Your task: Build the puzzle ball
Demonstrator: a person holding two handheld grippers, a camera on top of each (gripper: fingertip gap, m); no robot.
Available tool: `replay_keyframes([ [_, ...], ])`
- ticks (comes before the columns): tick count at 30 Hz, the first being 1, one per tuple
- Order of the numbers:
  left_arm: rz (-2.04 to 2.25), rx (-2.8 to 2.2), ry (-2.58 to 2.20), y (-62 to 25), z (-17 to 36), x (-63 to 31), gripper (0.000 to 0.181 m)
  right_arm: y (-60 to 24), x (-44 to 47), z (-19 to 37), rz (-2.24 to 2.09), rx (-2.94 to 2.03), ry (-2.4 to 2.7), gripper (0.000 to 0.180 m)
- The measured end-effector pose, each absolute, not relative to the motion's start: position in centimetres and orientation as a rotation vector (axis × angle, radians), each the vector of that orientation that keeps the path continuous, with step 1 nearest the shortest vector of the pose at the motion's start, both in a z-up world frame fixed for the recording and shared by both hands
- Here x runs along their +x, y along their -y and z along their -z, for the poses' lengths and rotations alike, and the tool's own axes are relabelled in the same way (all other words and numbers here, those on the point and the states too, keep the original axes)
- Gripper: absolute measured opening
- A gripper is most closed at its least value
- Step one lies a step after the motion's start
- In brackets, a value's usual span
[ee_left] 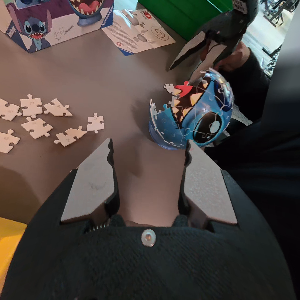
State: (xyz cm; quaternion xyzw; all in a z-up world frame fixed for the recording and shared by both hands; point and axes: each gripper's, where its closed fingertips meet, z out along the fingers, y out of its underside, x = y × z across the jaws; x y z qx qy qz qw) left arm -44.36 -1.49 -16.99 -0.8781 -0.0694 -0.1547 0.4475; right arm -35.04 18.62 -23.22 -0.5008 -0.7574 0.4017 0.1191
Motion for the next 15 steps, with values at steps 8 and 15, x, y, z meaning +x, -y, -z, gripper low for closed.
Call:
replay_keyframes([
  [8,0.386,-2.179,0.198,2.3,18.2,-44.3,0.085,-17.3,-36.0,24.9,-1.038,-1.251,2.425,0.049],
  [15,0.391,-2.159,0.179,2.2,18.0,-44.3,0.083,-16.4,-35.8,25.0,-1.01,-1.151,2.495,0.023],
])
